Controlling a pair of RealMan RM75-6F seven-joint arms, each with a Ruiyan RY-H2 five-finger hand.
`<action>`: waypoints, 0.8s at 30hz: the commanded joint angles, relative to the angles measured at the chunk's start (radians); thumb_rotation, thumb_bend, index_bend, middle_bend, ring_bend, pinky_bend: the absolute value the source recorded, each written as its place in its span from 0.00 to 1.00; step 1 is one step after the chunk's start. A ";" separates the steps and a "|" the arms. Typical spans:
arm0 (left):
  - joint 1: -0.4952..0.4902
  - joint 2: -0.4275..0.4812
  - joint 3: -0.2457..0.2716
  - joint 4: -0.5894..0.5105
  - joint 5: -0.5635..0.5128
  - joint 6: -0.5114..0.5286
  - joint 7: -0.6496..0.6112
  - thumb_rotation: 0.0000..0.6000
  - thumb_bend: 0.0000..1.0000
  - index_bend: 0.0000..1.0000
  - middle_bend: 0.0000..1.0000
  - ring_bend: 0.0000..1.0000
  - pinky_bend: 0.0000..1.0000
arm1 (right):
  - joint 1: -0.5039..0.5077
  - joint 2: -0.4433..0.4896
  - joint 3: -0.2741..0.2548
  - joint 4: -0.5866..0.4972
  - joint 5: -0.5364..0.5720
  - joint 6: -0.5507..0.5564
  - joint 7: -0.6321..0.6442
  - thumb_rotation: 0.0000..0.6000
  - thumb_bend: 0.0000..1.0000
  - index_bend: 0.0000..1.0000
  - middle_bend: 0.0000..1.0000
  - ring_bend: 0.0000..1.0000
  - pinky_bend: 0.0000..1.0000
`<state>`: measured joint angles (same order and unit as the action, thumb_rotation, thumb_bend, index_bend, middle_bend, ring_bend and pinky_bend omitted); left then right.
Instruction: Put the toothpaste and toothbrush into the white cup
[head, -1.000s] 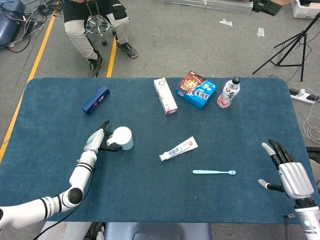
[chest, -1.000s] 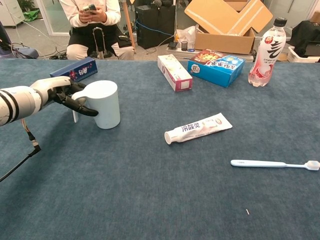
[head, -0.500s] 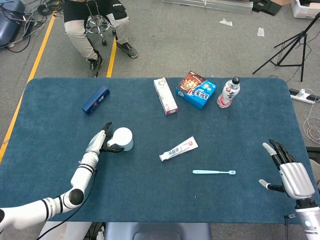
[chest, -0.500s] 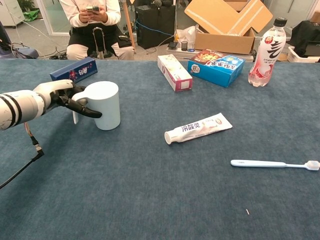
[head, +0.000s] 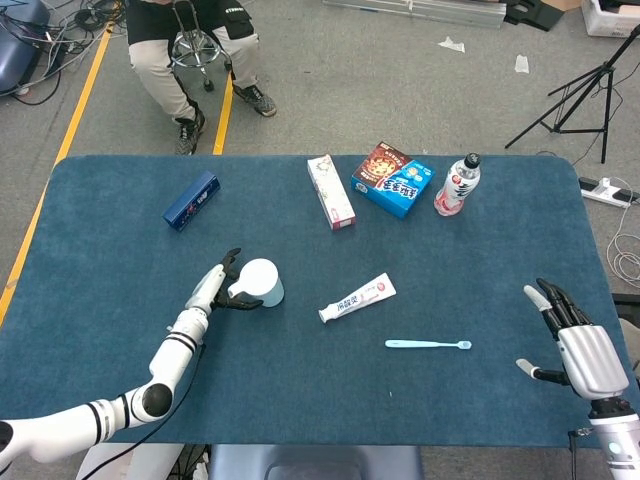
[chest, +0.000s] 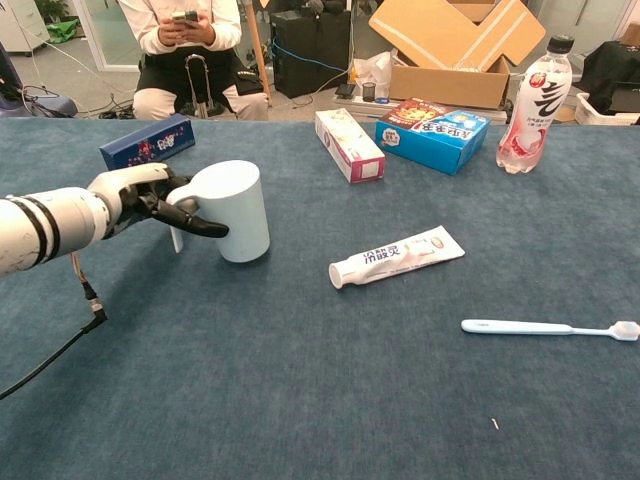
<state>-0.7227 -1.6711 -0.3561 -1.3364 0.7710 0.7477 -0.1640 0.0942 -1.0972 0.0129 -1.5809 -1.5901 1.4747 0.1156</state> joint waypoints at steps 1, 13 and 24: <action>-0.003 -0.019 0.000 0.015 0.023 0.004 -0.013 1.00 0.00 0.86 0.00 0.00 0.00 | -0.001 0.001 -0.001 0.000 -0.001 0.002 -0.001 1.00 0.00 0.00 0.00 0.00 0.27; -0.038 -0.082 -0.006 0.068 0.085 0.025 -0.011 1.00 0.00 0.86 0.00 0.00 0.00 | -0.007 0.003 -0.002 0.011 0.002 0.005 0.017 1.00 0.00 0.00 0.00 0.00 0.27; -0.098 -0.133 -0.008 0.113 0.047 0.008 0.065 1.00 0.00 0.85 0.00 0.00 0.00 | -0.010 0.004 -0.002 0.024 0.003 0.007 0.037 1.00 0.00 0.00 0.00 0.00 0.27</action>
<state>-0.8147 -1.7988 -0.3620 -1.2285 0.8233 0.7580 -0.1040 0.0848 -1.0935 0.0105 -1.5577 -1.5870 1.4810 0.1522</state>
